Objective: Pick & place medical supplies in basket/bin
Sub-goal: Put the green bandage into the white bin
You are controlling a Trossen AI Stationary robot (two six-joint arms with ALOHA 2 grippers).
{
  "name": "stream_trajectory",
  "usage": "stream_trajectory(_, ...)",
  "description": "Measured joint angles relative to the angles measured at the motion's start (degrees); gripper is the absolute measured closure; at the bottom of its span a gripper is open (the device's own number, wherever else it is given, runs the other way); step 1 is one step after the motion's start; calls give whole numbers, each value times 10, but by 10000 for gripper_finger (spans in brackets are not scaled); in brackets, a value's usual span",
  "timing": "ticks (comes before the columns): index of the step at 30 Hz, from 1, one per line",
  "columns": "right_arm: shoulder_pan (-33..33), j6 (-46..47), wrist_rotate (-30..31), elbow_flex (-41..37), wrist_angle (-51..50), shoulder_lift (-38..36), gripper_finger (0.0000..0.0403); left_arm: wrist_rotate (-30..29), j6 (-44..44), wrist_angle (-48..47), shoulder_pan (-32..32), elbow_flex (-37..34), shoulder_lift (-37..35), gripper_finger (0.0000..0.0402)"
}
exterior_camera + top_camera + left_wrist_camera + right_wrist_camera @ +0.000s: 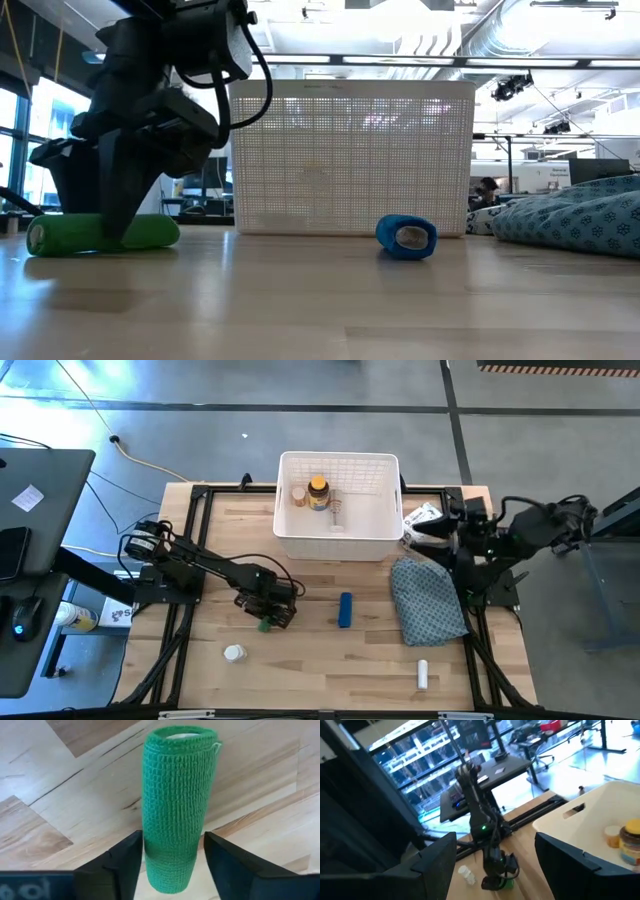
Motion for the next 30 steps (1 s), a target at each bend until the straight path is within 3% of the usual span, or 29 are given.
stream_trajectory(7, 0, -12, 41, 0, -1, -8, 144, 0, 12, 2, 0, 1, 7, 84)
stream_trajectory(11, 0, -16, 69, 0, -2, -3, 144, -12, 13, 3, 0, 1, 7, 66)
stream_trajectory(30, 0, 43, 110, 0, -43, 25, 144, -42, 53, 9, 0, 0, 7, 142)
